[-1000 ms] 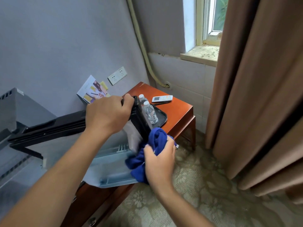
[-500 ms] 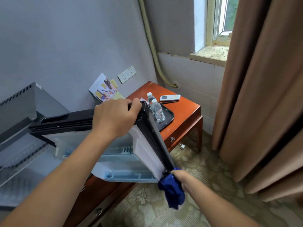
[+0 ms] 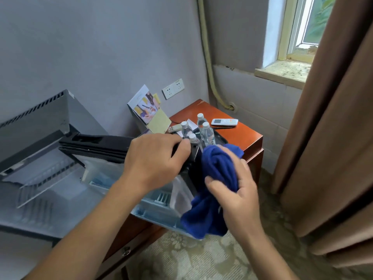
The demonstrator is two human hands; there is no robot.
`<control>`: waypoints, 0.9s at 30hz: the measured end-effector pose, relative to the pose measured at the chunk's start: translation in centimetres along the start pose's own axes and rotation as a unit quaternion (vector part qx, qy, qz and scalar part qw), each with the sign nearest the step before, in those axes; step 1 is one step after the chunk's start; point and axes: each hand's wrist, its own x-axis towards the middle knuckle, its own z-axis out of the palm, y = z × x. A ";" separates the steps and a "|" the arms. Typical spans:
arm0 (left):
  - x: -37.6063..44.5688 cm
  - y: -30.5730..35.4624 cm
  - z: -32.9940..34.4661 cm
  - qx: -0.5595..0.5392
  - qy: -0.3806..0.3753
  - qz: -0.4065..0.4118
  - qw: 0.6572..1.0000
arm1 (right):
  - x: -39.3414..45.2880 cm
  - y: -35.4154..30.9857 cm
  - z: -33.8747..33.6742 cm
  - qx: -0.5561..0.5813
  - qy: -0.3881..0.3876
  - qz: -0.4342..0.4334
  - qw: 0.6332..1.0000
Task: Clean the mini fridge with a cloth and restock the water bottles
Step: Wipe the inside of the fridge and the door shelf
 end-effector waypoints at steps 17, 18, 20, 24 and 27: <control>-8.9 -3.4 -2.6 -0.139 0.015 0.071 0.988 | -8.2 4.4 5.1 0.051 0.096 0.160 0.981; -9.2 -3.6 -2.7 -0.139 0.012 0.072 0.988 | -8.4 2.4 6.1 0.073 0.101 0.098 0.987; -10.1 -4.1 -2.9 -0.136 0.011 0.075 0.988 | -8.9 0.7 8.0 0.038 0.107 -0.023 0.993; -12.3 -5.5 -3.4 -0.153 0.005 0.074 0.985 | -12.5 6.0 8.6 -0.057 0.112 -0.091 0.988; -14.4 -7.4 -4.4 -0.177 -0.013 0.071 0.982 | -16.3 13.3 6.8 -0.284 -0.010 0.076 0.956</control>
